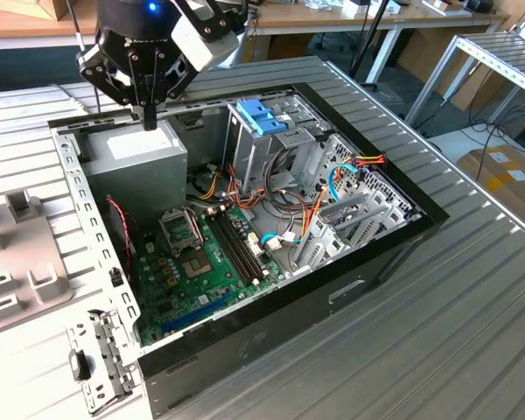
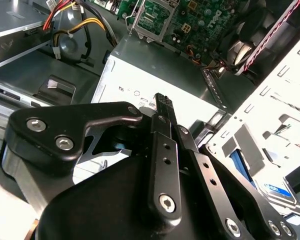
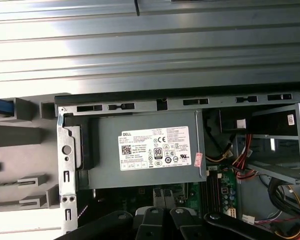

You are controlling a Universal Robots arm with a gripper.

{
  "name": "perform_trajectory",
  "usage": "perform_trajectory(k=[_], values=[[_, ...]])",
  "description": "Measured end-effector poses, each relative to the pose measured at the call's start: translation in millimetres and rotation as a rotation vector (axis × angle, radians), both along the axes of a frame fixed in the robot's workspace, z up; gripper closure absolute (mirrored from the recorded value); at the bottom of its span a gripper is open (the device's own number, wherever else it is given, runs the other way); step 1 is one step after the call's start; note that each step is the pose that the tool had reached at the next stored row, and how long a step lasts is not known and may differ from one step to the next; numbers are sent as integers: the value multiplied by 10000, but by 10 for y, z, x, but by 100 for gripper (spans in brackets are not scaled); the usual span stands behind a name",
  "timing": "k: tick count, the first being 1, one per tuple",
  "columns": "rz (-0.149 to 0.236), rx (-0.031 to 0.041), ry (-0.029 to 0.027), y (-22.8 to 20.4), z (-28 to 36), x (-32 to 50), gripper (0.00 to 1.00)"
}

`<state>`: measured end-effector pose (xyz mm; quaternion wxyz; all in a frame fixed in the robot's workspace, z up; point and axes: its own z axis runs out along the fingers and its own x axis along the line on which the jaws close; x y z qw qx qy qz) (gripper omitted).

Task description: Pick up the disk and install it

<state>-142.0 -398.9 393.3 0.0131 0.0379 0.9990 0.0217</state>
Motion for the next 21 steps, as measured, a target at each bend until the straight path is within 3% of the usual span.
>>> perform_trajectory(k=[21], values=[[0, 0, 0, 0, 0, -84, 89]])
